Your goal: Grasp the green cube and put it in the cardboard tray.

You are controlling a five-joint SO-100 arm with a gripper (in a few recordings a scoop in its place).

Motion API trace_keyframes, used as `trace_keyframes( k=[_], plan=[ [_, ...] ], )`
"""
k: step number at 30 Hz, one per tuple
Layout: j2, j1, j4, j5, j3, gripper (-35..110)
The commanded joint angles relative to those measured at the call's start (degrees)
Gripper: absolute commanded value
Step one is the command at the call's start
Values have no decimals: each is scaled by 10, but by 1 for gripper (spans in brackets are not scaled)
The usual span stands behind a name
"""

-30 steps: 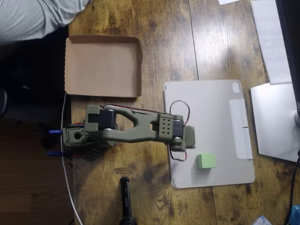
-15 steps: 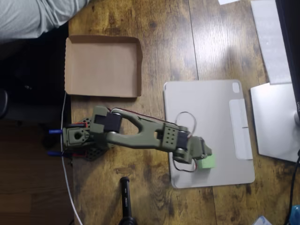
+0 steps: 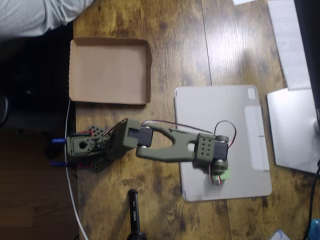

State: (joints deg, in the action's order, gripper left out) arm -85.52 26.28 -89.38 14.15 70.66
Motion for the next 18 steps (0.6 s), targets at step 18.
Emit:
trace_keyframes(
  k=[18],
  plan=[
    [2, 59, 184, 43, 76, 38]
  ],
)
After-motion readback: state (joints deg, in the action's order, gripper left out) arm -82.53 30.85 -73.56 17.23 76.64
